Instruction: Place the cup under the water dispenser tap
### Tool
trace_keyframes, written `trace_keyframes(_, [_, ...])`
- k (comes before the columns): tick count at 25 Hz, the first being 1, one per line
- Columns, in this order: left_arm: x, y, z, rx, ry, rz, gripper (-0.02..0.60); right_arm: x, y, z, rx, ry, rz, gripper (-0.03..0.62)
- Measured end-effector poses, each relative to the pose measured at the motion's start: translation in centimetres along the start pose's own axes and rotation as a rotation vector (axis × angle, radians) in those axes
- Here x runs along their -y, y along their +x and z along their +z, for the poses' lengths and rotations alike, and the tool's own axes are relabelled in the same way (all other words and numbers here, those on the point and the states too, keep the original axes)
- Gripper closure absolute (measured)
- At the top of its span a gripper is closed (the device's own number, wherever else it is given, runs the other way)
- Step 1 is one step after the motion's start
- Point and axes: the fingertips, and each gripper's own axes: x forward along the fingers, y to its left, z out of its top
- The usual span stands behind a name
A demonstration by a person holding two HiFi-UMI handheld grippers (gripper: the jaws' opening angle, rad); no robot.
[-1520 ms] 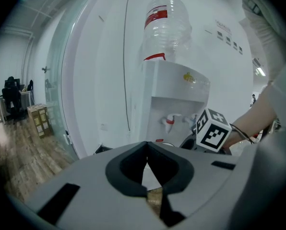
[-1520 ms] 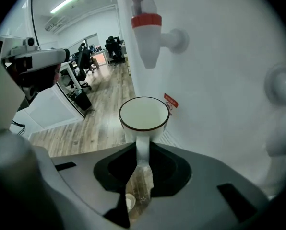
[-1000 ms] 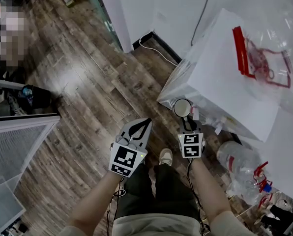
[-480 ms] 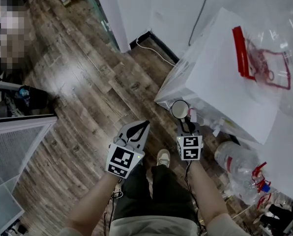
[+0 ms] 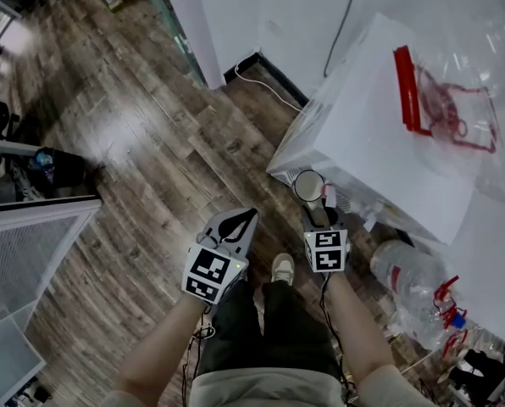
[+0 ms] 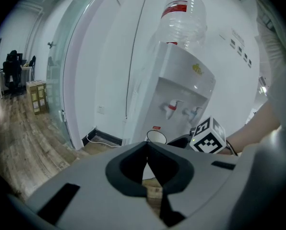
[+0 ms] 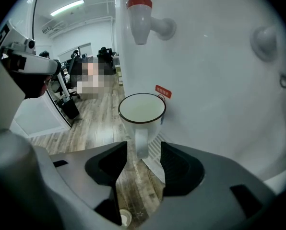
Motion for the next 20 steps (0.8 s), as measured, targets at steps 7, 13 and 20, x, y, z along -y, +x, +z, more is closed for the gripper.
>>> trace_keyframes(7, [0.7, -2.5, 2.8, -0.016, -0.007, 0.019, 0.575, -0.9, -4.0, 1.2, -0.039, 0.003, 0.025, 0.424])
trace_keyframes(13, [2.0, -5.8, 6.2, -0.015, 0.001, 0.025, 0.575, -2.0, -9.4, 3.8, -0.048, 0.023, 0.048, 0.483])
trace_keyframes(20, [4.2, -10.3, 10.7, 0.009, 0.011, 0.03, 0.575, -4.1, -17.2, 8.7, 0.02, 0.012, 0.074, 0.52])
